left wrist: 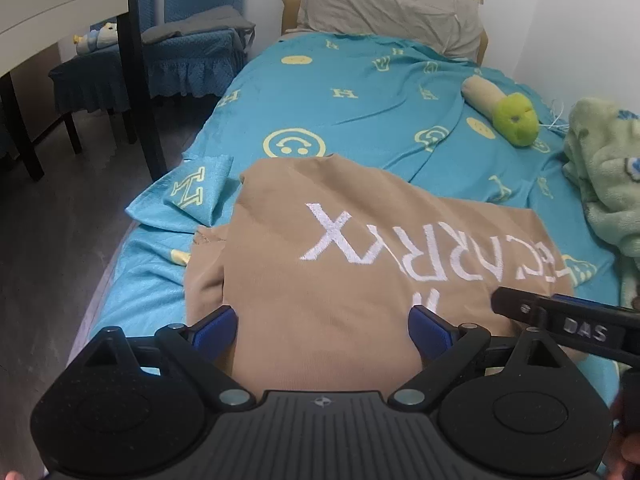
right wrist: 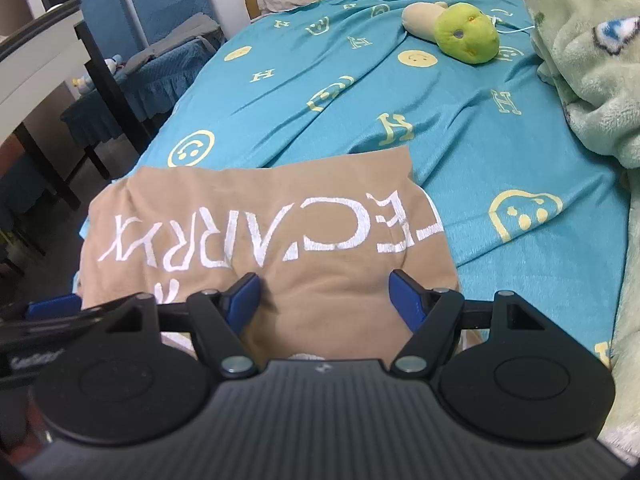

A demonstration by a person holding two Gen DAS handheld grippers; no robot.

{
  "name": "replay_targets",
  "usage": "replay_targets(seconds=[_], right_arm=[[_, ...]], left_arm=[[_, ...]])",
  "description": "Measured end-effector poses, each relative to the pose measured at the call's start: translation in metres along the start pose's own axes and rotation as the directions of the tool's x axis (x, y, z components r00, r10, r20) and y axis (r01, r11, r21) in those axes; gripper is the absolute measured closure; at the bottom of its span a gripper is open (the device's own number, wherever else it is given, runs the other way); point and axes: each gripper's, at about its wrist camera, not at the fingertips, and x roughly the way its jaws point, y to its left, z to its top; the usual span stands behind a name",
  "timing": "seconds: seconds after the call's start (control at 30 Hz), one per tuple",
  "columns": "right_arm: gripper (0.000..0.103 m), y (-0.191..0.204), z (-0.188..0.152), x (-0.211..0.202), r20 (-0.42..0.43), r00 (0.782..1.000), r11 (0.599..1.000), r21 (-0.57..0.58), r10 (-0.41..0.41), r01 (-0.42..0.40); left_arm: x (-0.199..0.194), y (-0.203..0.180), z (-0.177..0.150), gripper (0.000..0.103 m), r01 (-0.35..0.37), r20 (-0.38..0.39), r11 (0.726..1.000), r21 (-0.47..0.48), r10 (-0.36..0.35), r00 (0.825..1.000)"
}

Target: Fold clothes

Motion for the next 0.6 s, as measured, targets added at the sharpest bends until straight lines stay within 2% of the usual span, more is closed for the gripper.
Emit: replay_targets(seconds=[0.2,0.33,0.43,0.53,0.6], right_arm=[[0.030,0.000,-0.005,-0.001,0.001,1.000,1.000,0.013,0.010,-0.010],[0.030,-0.001,-0.005,-0.002,0.001,1.000,1.000,0.017,0.012,-0.012],[0.030,-0.001,-0.004,-0.001,0.000,1.000,1.000,0.020,0.012,-0.012],[0.030,-0.001,-0.003,-0.001,0.000,1.000,1.000,0.023,0.012,-0.012],[0.030,-0.001,-0.003,-0.001,0.000,1.000,1.000,0.027,0.012,-0.012]], left_arm=[[-0.032,0.001,-0.016,0.008,0.100,0.000,0.991,-0.085,-0.100,0.995],[-0.034,0.015,-0.026,0.008,0.163,-0.033,0.960,-0.229,-0.175,0.984],[-0.018,0.033,-0.028,0.008,0.210,-0.065,0.902,-0.376,-0.252,0.965],[0.008,0.051,-0.034,0.008,0.203,-0.103,0.813,-0.546,-0.305,0.947],[0.019,0.060,-0.037,0.005,0.207,-0.081,0.750,-0.628,-0.327,0.941]])
